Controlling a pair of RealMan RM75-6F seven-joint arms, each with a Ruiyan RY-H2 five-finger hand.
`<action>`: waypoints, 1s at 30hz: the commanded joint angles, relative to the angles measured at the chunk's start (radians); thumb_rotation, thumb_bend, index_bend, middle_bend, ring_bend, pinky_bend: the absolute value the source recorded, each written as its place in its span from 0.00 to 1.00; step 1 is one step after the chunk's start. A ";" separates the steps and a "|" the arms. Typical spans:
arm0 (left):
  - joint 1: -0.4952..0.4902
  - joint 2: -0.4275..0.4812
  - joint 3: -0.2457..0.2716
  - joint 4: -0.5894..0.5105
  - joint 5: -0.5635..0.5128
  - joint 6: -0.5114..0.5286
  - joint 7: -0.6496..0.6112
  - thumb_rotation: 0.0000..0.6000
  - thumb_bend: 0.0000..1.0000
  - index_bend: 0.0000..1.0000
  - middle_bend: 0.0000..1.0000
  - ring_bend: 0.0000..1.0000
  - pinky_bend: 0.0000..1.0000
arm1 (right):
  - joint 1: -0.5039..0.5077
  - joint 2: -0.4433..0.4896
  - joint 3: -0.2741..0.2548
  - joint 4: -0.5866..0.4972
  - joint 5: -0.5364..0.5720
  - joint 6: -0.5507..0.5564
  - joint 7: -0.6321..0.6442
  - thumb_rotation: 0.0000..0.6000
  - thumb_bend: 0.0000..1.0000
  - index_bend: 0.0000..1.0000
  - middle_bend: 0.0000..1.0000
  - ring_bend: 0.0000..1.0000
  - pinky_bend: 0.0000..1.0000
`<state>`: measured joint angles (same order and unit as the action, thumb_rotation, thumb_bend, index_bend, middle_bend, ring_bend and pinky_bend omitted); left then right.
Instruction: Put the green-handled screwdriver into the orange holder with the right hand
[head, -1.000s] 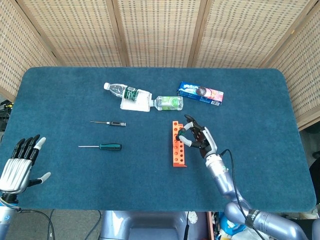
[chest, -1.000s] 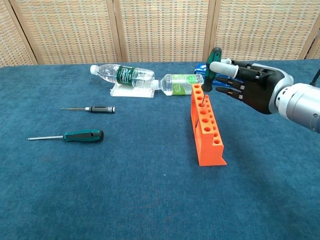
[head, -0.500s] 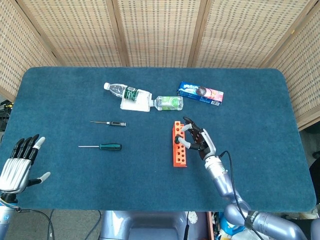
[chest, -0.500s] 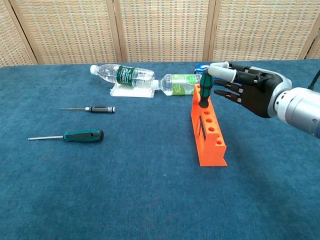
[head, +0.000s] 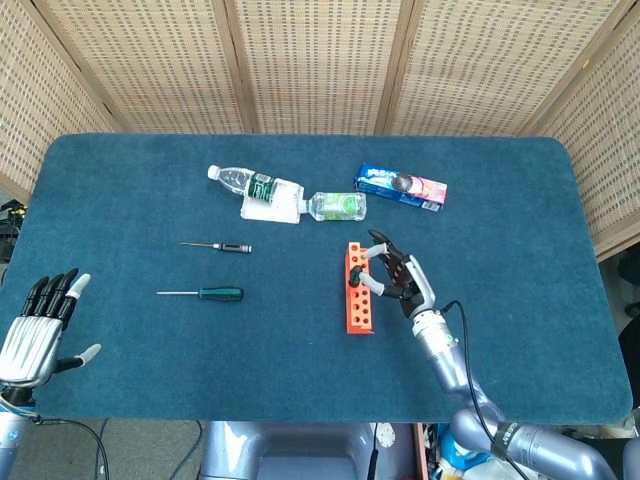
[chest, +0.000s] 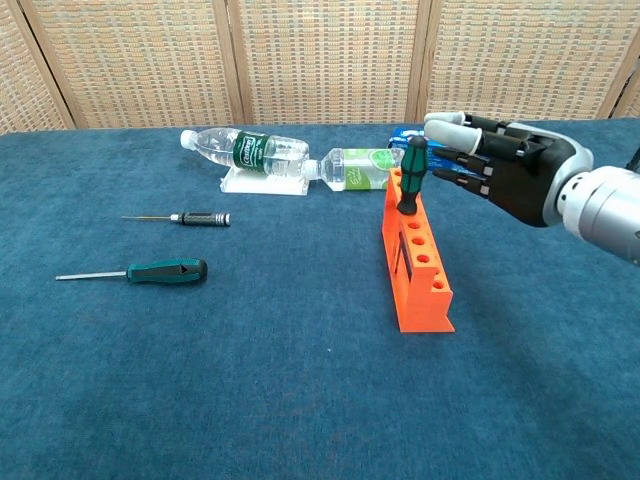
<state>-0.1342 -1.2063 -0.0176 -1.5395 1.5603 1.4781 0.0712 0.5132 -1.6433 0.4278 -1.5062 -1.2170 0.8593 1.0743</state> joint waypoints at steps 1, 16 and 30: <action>0.000 0.001 -0.001 0.000 0.000 0.002 -0.001 1.00 0.00 0.00 0.00 0.00 0.00 | -0.006 0.023 0.000 -0.008 -0.024 0.019 -0.004 1.00 0.22 0.43 0.07 0.00 0.00; 0.006 0.010 -0.007 -0.002 -0.010 0.009 -0.009 1.00 0.00 0.00 0.00 0.00 0.00 | -0.164 0.214 -0.190 0.105 -0.308 0.399 -0.549 1.00 0.22 0.31 0.00 0.00 0.00; 0.014 0.006 -0.005 -0.012 -0.008 0.022 0.024 1.00 0.00 0.00 0.00 0.00 0.00 | -0.319 0.244 -0.318 0.173 -0.380 0.628 -1.088 1.00 0.22 0.03 0.00 0.00 0.00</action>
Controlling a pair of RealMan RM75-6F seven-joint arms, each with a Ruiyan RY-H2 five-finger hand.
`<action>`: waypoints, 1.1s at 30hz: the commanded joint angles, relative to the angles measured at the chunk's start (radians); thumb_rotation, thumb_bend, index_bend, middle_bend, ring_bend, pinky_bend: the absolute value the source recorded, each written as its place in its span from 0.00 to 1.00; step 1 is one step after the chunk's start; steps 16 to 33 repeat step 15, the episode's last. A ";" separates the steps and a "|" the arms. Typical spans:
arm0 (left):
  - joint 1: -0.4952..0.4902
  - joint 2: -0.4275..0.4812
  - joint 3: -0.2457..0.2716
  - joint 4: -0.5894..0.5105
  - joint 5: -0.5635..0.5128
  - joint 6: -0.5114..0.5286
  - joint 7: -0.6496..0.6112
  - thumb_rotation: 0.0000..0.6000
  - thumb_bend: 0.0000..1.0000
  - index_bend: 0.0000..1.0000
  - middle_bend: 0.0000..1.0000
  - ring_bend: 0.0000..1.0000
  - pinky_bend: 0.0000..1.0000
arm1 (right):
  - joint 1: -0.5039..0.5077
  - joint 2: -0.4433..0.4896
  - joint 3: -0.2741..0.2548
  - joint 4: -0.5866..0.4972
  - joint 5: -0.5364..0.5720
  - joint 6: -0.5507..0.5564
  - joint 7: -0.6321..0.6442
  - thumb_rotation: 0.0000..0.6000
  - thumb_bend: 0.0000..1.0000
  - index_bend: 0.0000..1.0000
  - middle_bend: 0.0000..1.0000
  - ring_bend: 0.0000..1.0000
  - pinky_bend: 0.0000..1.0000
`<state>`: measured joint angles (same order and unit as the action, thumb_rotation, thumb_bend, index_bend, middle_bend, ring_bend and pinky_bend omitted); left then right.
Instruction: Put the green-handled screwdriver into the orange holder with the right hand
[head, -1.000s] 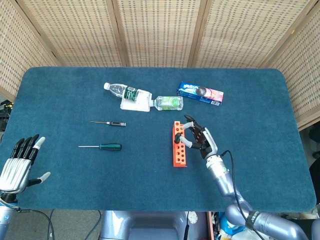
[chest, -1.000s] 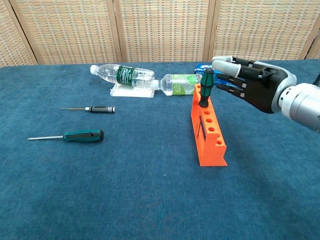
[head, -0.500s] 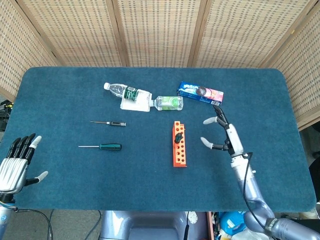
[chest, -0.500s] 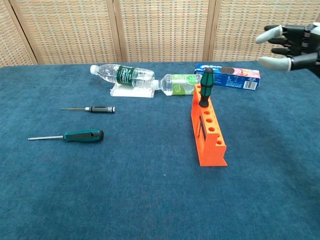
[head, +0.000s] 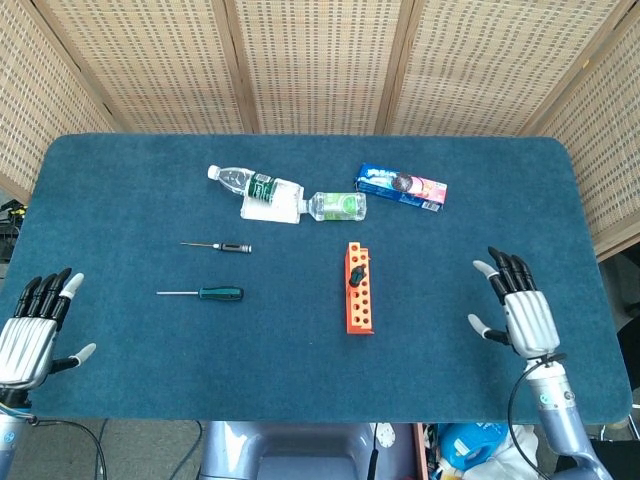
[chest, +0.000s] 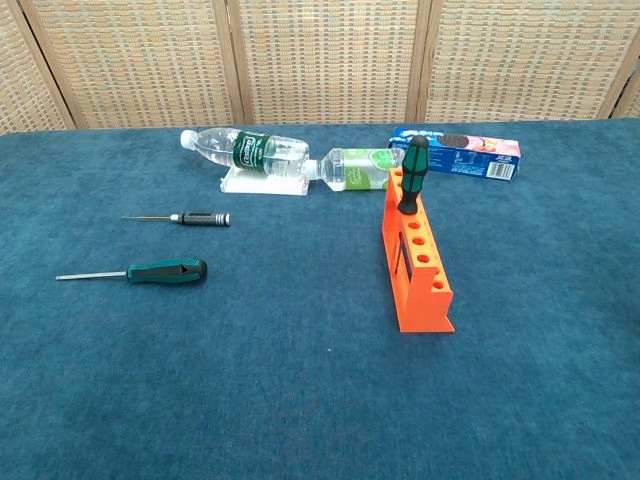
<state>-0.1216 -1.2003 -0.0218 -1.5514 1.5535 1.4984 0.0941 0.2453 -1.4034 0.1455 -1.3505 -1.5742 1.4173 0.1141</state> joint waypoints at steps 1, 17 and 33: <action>0.002 0.001 -0.001 -0.001 -0.002 0.002 0.001 1.00 0.00 0.00 0.00 0.00 0.00 | -0.057 0.004 -0.039 0.013 -0.024 0.079 -0.147 1.00 0.22 0.03 0.00 0.00 0.00; 0.003 -0.006 0.002 0.006 -0.004 -0.003 0.027 1.00 0.00 0.00 0.00 0.00 0.00 | -0.091 0.041 -0.054 -0.048 0.000 0.106 -0.223 1.00 0.22 0.01 0.00 0.00 0.00; 0.003 -0.006 0.002 0.006 -0.004 -0.003 0.027 1.00 0.00 0.00 0.00 0.00 0.00 | -0.091 0.041 -0.054 -0.048 0.000 0.106 -0.223 1.00 0.22 0.01 0.00 0.00 0.00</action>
